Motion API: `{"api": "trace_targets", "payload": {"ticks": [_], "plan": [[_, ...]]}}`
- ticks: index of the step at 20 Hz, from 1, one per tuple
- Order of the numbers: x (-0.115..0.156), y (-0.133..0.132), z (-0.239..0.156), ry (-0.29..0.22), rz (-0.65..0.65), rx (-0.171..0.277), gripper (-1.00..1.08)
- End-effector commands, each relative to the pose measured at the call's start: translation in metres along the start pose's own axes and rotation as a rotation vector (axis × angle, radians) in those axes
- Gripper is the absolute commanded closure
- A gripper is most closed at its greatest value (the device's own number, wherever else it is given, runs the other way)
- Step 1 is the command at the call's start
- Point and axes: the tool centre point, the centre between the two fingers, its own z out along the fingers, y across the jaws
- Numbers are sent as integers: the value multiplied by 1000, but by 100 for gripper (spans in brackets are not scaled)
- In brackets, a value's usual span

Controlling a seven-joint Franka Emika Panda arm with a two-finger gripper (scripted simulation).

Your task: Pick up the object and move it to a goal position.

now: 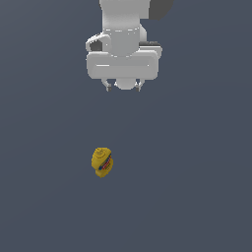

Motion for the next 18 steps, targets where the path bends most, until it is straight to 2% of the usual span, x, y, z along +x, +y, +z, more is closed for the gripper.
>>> {"api": "trace_targets", "payload": {"ticks": [1,10,18], "plan": [[0,0,0,0,0,0,-92],[-5,-34,-8,13,-74,4,-92],[-2,-32,-7,12,-64,5,-92]]}}
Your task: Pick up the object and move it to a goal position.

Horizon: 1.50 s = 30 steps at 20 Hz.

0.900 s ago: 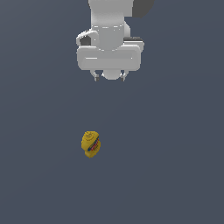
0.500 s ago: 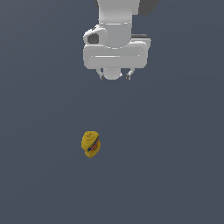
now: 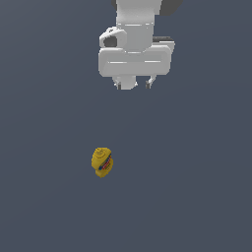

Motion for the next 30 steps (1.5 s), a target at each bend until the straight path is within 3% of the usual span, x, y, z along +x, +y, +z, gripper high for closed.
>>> {"api": "trace_targets", "payload": {"ticks": [1,12,23,30], "plan": [[2,2,2,-2,10,0,-92],[37,26,28,-22,160,3,-92],[91,81,92,-59,445,-16,-92],[112,111,130,-75,584,-36,-92]]}}
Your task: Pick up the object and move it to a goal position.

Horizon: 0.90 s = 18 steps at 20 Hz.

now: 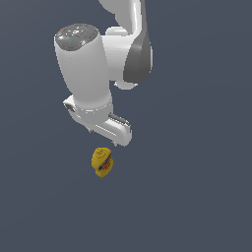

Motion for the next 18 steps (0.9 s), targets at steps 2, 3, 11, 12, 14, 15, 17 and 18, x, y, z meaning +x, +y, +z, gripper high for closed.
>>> {"api": "trace_targets", "payload": {"ticks": [2,3,11,12,14,15,17,18], "plan": [[13,5,14,-3,54,-8,-92],[16,6,18,-4,65,-10,-92],[26,11,30,-7,108,-17,-92],[25,11,30,-8,104,-17,-92],[25,11,31,-8,104,-17,-92],[25,11,33,-8,104,-17,-92],[25,11,38,-7,105,-17,-92],[24,11,42,-7,105,-17,-92]]}}
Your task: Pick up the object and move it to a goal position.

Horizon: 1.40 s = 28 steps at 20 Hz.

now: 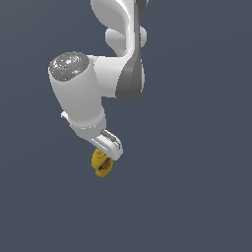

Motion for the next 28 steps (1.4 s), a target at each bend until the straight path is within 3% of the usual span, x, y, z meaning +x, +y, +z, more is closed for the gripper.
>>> {"api": "trace_targets", "payload": {"ticks": [1,8,14,15,28], "plan": [[0,0,10,-1,1,-1,-92],[-1,1,40,0,3,-1,-92],[1,0,43,0,3,-1,-92],[1,0,43,0,3,-1,108],[-1,0,42,-1,3,-1,108]]}}
